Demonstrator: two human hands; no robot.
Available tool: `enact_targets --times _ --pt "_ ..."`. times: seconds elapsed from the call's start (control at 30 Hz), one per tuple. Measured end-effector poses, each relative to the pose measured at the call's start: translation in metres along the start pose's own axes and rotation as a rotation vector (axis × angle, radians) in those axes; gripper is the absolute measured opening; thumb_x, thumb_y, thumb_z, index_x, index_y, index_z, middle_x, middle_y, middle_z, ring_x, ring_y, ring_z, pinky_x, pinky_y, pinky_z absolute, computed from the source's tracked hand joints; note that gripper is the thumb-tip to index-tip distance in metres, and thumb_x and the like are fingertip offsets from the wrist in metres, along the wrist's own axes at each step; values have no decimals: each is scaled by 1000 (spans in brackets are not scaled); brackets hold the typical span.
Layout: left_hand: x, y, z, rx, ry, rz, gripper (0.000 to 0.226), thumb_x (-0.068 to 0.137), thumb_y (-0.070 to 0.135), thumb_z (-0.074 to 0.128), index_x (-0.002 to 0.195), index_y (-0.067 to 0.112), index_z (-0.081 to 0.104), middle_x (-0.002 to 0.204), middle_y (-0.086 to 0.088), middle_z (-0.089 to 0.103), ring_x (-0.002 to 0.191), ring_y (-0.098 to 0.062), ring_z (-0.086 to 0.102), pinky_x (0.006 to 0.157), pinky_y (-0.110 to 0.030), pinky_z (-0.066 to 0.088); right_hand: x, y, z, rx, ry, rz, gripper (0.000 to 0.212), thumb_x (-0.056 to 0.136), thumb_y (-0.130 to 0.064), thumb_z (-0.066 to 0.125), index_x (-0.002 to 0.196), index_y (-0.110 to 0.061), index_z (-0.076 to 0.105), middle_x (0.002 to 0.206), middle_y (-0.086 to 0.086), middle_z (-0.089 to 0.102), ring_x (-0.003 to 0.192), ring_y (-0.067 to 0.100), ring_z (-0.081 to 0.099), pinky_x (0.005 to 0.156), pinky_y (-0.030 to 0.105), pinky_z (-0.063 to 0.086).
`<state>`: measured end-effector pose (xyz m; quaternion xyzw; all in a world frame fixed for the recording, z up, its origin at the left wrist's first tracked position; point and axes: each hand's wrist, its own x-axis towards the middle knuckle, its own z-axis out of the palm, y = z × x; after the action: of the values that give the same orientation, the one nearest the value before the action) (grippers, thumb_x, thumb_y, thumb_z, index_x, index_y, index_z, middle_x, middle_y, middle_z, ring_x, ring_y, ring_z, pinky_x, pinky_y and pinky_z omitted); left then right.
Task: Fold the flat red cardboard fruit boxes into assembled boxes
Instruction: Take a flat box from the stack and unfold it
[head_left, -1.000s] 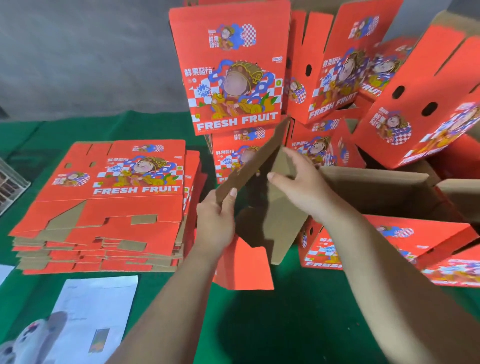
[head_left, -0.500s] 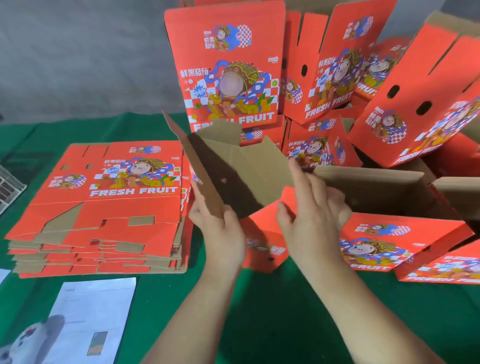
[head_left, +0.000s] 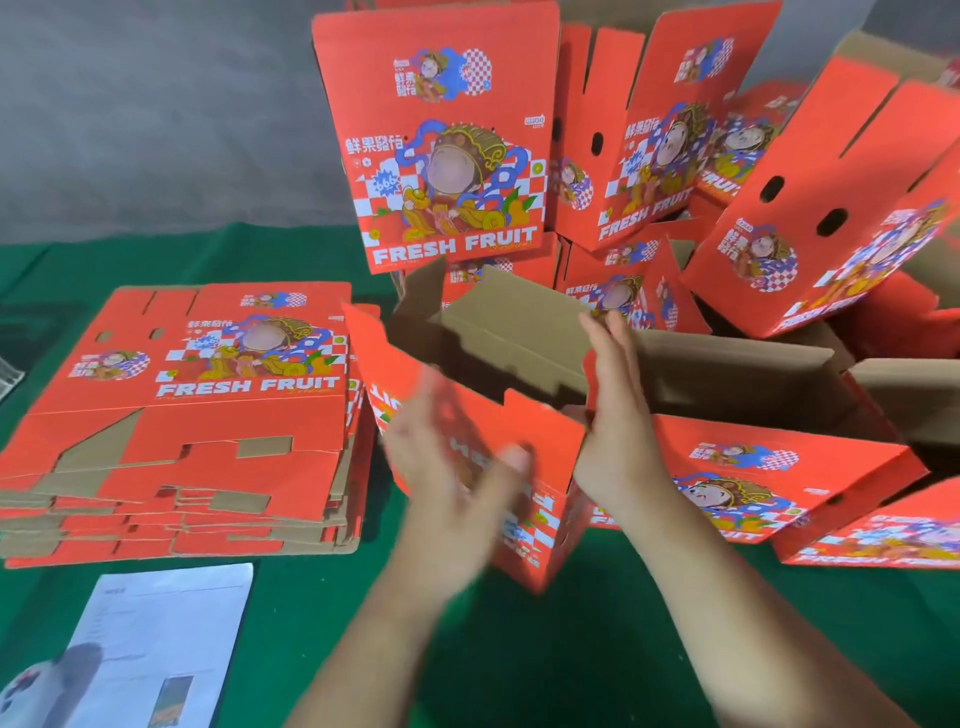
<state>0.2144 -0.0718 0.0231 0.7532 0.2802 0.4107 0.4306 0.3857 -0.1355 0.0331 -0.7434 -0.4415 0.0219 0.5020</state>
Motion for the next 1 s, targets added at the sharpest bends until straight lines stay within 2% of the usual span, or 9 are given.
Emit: enact_targets --times 0.1,0.17,0.27,0.37,0.6,0.73,0.83,0.93,1.0 --pt "42 -36 -51 -25 401 -408 80 83 63 51 158 44 31 161 0 20 151 -12 17 122 -33 18 0 14 -7 140 -7 -84 92 87 20 66 159 -28 34 175 -8 2 161 12 1 125 59 24" --pt "57 -62 -80 -56 288 -494 58 87 71 43 144 60 44 164 4 23 153 -11 20 121 -39 20 -2 24 -9 202 45 -143 94 85 25 59 157 -30 36 175 -7 3 161 17 2 124 65 23" --pt "64 -91 -100 -212 23 -433 72 86 90 39 144 49 54 160 11 43 150 -7 34 127 -52 20 0 35 -8 320 76 -164 90 84 14 42 156 -39 37 175 -8 6 162 25 4 118 77 21" --pt "62 -89 -99 -344 -124 -365 67 99 72 45 145 25 58 146 -1 62 139 -20 55 119 -53 35 1 42 -6 364 101 -187 88 90 19 44 158 -37 36 175 -2 9 161 29 5 124 67 16" --pt "31 -82 -107 -466 -6 -368 64 89 66 68 131 17 69 131 -13 70 119 -18 68 96 -34 57 10 51 -11 511 193 -52 67 101 -7 47 156 -45 39 151 5 41 135 20 44 115 28 36" --pt "20 -76 -118 -368 -31 -367 60 85 77 64 124 33 74 129 -3 70 142 -17 51 116 -49 38 19 57 -7 459 152 -101 60 103 -9 46 156 -36 37 132 5 43 121 27 40 109 30 42" --pt "16 -67 -118 -205 -143 -348 57 93 76 52 137 42 64 136 16 68 134 -3 57 115 -42 38 24 60 -3 347 116 -141 54 106 -10 44 156 -27 33 134 10 33 126 34 34 120 60 31" --pt "13 -54 -110 -116 -57 -318 37 98 70 45 125 56 65 126 27 69 119 12 60 101 -26 42 21 58 -7 174 167 -180 39 109 -14 44 145 -29 48 149 2 39 148 38 34 126 49 25" --pt "10 -55 -102 -87 1 -284 35 108 53 43 131 38 64 129 9 70 124 -6 62 107 -40 47 18 53 -14 68 156 -183 23 107 -14 44 125 -17 57 135 12 49 139 36 42 119 39 30"
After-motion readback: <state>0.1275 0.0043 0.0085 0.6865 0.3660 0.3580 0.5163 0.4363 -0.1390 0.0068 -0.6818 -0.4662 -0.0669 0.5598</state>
